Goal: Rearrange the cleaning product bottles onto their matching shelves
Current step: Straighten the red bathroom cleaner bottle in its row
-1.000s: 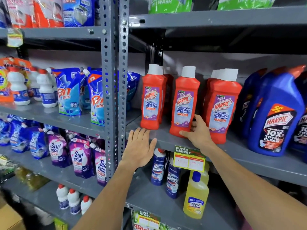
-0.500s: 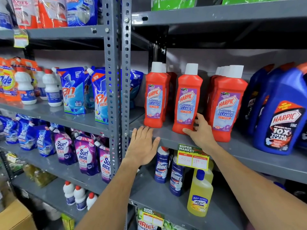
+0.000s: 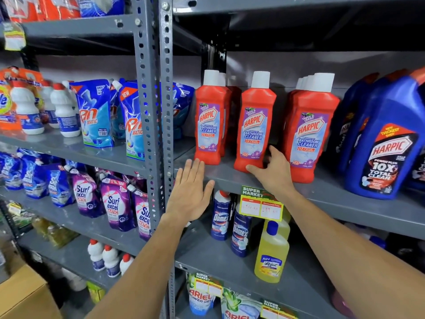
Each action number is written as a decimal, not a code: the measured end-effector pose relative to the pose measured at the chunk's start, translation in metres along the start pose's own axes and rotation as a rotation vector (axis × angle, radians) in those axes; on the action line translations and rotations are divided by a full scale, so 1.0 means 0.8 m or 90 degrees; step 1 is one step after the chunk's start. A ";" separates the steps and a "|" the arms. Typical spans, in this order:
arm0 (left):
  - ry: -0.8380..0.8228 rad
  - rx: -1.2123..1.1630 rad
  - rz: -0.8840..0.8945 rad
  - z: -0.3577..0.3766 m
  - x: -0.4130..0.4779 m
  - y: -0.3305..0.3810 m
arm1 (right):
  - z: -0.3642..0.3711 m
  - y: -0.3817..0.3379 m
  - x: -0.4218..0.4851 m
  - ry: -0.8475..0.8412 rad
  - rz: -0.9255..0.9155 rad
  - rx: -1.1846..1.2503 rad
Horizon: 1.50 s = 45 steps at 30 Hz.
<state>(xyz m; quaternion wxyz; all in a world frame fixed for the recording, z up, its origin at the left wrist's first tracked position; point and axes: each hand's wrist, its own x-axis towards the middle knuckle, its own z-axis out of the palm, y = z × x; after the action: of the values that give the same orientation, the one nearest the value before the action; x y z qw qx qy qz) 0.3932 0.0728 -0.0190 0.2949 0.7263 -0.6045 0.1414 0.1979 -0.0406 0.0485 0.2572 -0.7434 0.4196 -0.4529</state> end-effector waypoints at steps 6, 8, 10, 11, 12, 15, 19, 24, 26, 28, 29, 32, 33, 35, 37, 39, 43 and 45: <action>0.081 0.017 -0.018 0.044 -0.069 -0.015 | -0.003 -0.007 -0.056 0.092 -0.095 0.037; 0.040 0.013 -0.028 0.068 -0.095 -0.024 | 0.003 -0.007 -0.088 0.105 -0.160 0.067; -0.019 0.016 -0.041 0.094 -0.122 -0.033 | 0.017 0.000 -0.120 0.100 -0.202 0.081; -0.049 0.022 -0.045 0.108 -0.135 -0.039 | 0.026 0.007 -0.137 0.096 -0.223 0.078; -0.080 0.028 -0.048 0.121 -0.147 -0.043 | 0.035 0.016 -0.153 0.085 -0.240 0.076; -0.167 0.054 -0.048 0.157 -0.174 -0.056 | 0.066 0.056 -0.190 0.002 -0.231 0.119; -0.251 0.082 -0.043 0.202 -0.196 -0.076 | 0.101 0.123 -0.206 -0.071 -0.118 0.126; -0.328 0.060 -0.056 0.255 -0.208 -0.102 | 0.138 0.204 -0.202 -0.109 0.027 0.070; -0.340 0.053 -0.066 0.272 -0.208 -0.112 | 0.153 0.226 -0.197 -0.129 0.088 0.079; -0.344 0.052 -0.080 0.284 -0.207 -0.122 | 0.168 0.243 -0.189 -0.125 0.138 0.078; -0.345 0.053 -0.084 0.290 -0.206 -0.126 | 0.176 0.249 -0.182 -0.119 0.155 0.074; -0.347 0.056 -0.094 0.300 -0.203 -0.135 | 0.196 0.264 -0.158 -0.070 0.180 0.018; -0.343 0.057 -0.093 0.302 -0.204 -0.138 | 0.202 0.267 -0.150 -0.049 0.194 -0.004; -0.330 0.051 -0.086 0.305 -0.205 -0.142 | 0.213 0.271 -0.137 -0.010 0.238 -0.014; -0.318 0.039 -0.079 0.308 -0.206 -0.145 | 0.221 0.276 -0.128 0.026 0.279 -0.026; -0.309 0.031 -0.077 0.311 -0.207 -0.147 | 0.224 0.284 -0.123 0.043 0.283 -0.063; -0.299 0.019 -0.089 0.316 -0.210 -0.148 | 0.225 0.292 -0.135 -0.006 0.210 -0.090; -0.299 0.020 -0.090 0.317 -0.210 -0.148 | 0.229 0.289 -0.144 -0.054 0.181 -0.055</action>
<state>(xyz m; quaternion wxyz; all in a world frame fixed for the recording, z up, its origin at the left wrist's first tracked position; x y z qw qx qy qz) 0.4306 0.0656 -0.3433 0.1442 0.7841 -0.6021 -0.0427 0.2427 -0.0604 -0.2642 0.3042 -0.7051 0.5287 -0.3617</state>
